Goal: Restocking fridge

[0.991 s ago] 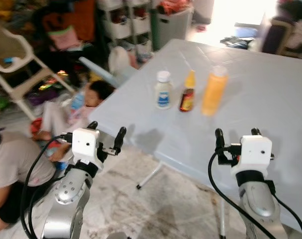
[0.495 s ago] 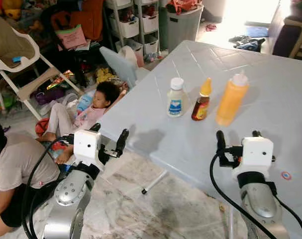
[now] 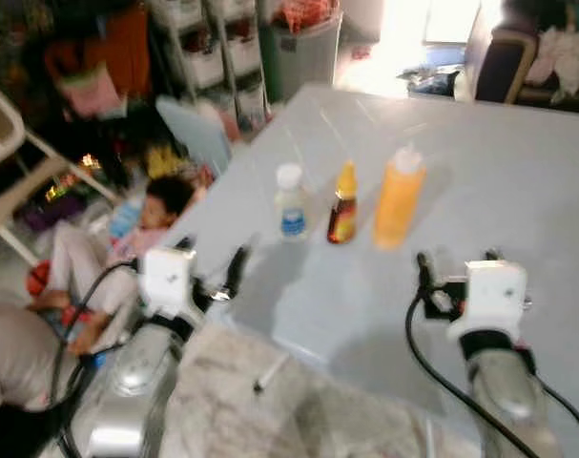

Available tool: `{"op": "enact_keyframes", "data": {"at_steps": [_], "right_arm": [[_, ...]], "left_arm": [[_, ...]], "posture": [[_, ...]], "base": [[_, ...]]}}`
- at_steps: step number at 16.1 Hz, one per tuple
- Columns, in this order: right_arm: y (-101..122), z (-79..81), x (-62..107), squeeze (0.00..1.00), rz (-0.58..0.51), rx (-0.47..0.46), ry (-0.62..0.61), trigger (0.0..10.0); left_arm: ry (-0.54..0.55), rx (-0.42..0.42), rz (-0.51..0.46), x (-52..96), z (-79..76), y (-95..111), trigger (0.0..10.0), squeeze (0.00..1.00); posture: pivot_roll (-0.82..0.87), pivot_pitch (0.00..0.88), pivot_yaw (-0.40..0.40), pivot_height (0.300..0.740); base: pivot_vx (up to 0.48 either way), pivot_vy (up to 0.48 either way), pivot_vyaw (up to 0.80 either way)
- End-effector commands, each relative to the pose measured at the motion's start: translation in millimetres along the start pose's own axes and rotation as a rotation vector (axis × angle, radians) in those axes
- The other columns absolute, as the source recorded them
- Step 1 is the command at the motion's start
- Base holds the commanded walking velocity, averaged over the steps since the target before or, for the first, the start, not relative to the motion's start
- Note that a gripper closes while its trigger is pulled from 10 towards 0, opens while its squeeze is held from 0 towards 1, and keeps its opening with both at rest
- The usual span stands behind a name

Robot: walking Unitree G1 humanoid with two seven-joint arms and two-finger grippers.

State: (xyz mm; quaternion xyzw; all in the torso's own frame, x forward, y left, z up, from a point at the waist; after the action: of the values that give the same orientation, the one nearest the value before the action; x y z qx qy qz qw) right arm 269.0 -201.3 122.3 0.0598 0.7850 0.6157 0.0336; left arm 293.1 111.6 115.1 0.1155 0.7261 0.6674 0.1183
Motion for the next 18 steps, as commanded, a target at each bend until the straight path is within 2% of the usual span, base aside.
{"op": "enact_keyframes", "data": {"at_steps": [1, 3, 14, 18], "right_arm": [[9.3, 11.2, -1.7, 0.00, -0.027, -0.031, 0.032, 10.0], [9.4, 13.0, -1.4, 0.00, -0.030, -0.032, 0.041, 10.0], [11.9, 21.4, -2.3, 0.00, -0.036, -0.019, 0.080, 10.0], [15.6, 25.6, -8.5, 0.00, -0.049, -0.015, 0.094, 10.0]], "left_arm": [[0.032, -0.030, -0.003, 2.9, 12.8, 4.4, 10.0, 0.00], [0.028, -0.020, -0.002, 2.9, 11.0, 3.9, 10.0, 0.00], [0.031, -0.015, 0.014, 3.9, 10.6, -0.2, 10.0, 0.00], [0.043, -0.011, 0.038, 4.9, 12.6, -4.7, 10.0, 0.00]], "posture": [[-0.10, 0.000, 0.058, 0.740], [-0.10, 0.000, 0.056, 0.740], [-0.10, 0.000, 0.050, 0.740], [-0.08, 0.000, 0.031, 0.740]], "base": [[0.240, 0.000, -0.80], [0.000, 0.000, -0.71], [0.000, 0.000, 0.00], [0.000, 0.000, 0.00]]}}
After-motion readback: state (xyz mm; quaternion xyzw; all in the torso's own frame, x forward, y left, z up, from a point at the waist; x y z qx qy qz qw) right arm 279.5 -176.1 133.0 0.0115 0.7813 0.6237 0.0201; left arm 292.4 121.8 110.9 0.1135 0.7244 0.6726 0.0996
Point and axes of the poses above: a point about 5 cm out from each wrist's last joint towards the gripper, its own x axis pointing back from the gripper into the wrist, its own y axis along the axis of the wrist's last joint, z = x × y, the point moved 6 cm from there along -x, pointing out of the wrist towards the gripper, and after that the axes turned 2 degrees about x, right-handed, at the moved point
